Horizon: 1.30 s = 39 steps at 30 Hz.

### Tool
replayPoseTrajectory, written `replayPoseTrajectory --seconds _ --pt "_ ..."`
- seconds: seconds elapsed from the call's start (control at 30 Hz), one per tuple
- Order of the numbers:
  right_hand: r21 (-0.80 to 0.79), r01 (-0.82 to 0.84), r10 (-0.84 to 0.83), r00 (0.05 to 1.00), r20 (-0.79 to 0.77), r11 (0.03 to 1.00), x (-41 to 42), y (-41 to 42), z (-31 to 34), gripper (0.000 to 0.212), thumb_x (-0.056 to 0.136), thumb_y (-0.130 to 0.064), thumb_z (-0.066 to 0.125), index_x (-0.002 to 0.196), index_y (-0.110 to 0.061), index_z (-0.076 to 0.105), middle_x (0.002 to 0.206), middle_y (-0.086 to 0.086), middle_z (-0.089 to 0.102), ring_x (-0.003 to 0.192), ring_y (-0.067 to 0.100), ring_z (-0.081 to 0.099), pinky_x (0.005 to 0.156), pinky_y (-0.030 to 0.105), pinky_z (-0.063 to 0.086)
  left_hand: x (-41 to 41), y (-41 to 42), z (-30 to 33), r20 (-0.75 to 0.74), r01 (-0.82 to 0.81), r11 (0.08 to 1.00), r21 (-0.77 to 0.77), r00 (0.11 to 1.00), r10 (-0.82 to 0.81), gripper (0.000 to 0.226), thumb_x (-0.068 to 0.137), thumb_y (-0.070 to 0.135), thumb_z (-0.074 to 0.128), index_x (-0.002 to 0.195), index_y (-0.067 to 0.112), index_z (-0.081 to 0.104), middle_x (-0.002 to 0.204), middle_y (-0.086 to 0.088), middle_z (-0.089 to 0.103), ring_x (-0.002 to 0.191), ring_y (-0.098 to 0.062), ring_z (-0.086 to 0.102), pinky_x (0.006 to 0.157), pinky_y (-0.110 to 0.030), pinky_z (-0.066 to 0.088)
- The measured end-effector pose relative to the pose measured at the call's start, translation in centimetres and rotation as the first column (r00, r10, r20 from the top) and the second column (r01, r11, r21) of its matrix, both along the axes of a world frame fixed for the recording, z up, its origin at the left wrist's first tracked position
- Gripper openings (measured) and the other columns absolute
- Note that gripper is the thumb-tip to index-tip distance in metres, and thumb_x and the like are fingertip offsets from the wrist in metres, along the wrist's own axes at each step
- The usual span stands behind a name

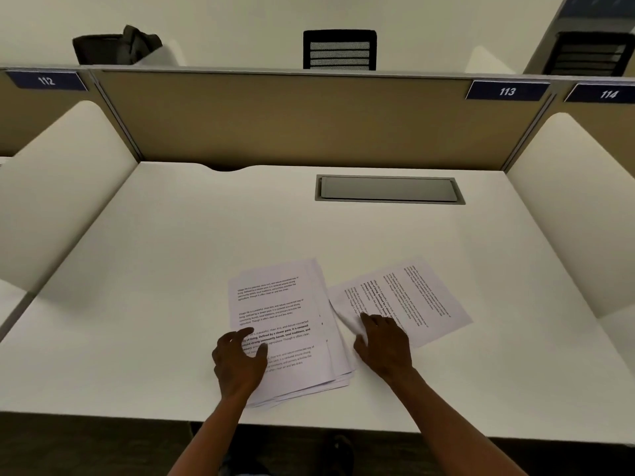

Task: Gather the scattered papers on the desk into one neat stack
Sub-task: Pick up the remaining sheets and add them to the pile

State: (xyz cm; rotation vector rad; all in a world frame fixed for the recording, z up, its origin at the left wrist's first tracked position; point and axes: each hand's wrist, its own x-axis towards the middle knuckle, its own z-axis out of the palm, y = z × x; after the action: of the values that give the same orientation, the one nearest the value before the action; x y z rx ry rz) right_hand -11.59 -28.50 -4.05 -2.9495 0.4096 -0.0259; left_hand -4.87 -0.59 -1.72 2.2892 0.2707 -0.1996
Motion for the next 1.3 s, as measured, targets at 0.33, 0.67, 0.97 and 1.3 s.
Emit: replayPoseTrajectory --seconds 0.33,0.67,0.97,1.3 --pt "0.206 0.157 -0.213 0.933 0.291 0.966 -0.7 -2.9 2.6 0.018 0.076 -0.02 0.067 0.093 -0.02 0.074 0.076 -0.001 0.073 0.064 0.022 0.068 0.054 0.027 0.049 -0.7 -3.1 2.5 0.073 0.098 0.98 -0.173 0.994 -0.087 0.041 0.083 0.027 0.077 0.122 0.026 0.064 0.133 -0.003 0.056 0.127 -0.023 0.05 0.109 -0.038 0.04" --pt "0.297 -0.297 0.152 0.891 0.427 0.907 -4.2 2.2 7.0 0.026 0.079 -0.027 0.068 0.105 -0.029 0.073 0.101 -0.011 0.074 0.088 0.006 0.069 0.07 0.019 0.055 1.5 -5.1 3.9 -0.613 -0.462 0.434 -0.773 0.719 -0.326 0.082 0.079 0.077 0.052 0.123 0.01 0.063 0.123 -0.022 0.067 0.115 -0.043 0.063 0.098 -0.057 0.049" --pt "0.567 -0.417 0.289 0.908 0.305 0.71 -4.7 4.1 4.9 0.043 0.074 -0.035 0.074 0.116 -0.042 0.066 0.142 -0.017 0.049 0.142 0.006 0.032 0.115 0.026 0.029 2.2 -1.5 3.6 -0.468 -0.21 0.523 -0.826 0.772 -0.43 0.052 0.084 0.0 0.066 0.134 0.009 0.054 0.132 -0.022 0.062 0.115 -0.042 0.063 0.102 -0.057 0.046" --pt "0.923 0.38 -0.296 0.876 -0.381 -0.062 0.5 5.2 4.2 0.059 0.082 -0.029 0.077 0.135 -0.022 0.051 0.123 0.004 0.066 0.105 0.024 0.068 0.097 0.044 0.052 1.7 2.4 2.1 -0.36 -0.191 0.403 -0.895 0.842 -0.401 0.053 0.091 0.0 0.063 0.14 0.012 0.048 0.138 -0.022 0.057 0.126 -0.045 0.055 0.109 -0.066 0.035"
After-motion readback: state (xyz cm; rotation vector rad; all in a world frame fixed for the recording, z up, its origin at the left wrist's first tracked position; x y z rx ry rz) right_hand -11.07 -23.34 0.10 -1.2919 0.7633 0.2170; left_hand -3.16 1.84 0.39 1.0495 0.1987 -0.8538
